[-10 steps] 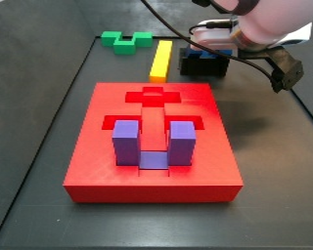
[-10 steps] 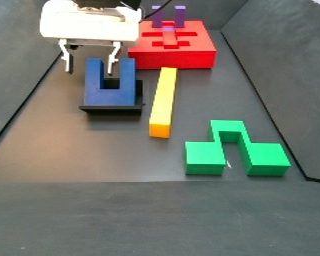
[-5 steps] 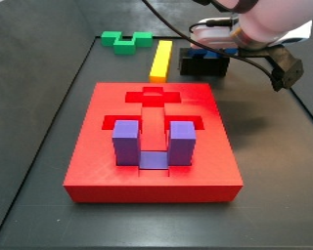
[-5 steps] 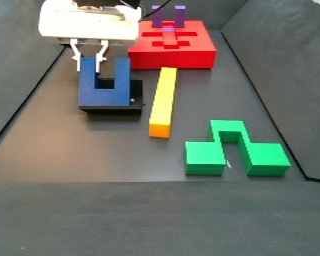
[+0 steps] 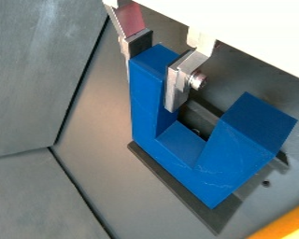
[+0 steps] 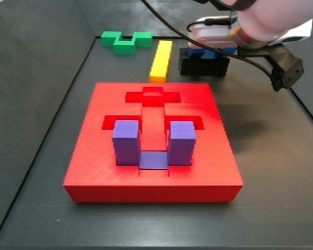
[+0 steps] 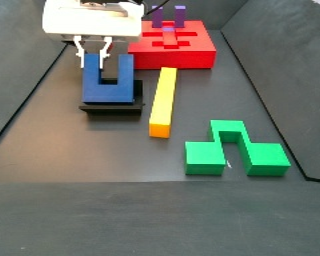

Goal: Pick up the blue object. Move up. Place the blue object on the fixture. Regrasp the blue object. Move to above the board. Insert the blue object.
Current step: Regrasp the blue object, then move to above the board.

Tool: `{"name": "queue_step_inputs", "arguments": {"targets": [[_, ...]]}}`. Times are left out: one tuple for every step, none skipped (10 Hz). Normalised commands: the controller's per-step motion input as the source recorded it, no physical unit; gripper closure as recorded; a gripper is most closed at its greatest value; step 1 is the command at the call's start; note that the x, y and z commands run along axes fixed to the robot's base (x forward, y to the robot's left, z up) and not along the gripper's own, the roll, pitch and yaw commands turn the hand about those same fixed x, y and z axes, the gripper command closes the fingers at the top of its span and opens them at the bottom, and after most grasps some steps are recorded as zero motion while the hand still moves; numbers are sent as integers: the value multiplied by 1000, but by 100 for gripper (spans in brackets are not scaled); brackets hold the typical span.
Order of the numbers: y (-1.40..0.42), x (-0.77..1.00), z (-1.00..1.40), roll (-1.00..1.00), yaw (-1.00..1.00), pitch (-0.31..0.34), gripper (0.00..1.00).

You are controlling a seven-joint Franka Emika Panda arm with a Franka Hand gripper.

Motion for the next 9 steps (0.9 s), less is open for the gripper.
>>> {"name": "queue_step_inputs", "arguments": {"targets": [[0, 0, 0, 0, 0, 0, 100], [0, 0, 0, 0, 0, 0, 100], [0, 0, 0, 0, 0, 0, 100], [0, 0, 0, 0, 0, 0, 100], [0, 0, 0, 0, 0, 0, 100], [0, 0, 0, 0, 0, 0, 100], [0, 0, 0, 0, 0, 0, 100], [0, 0, 1400, 0, 0, 0, 100], [-32, -30, 1400, 17, -34, 31, 100]]}}
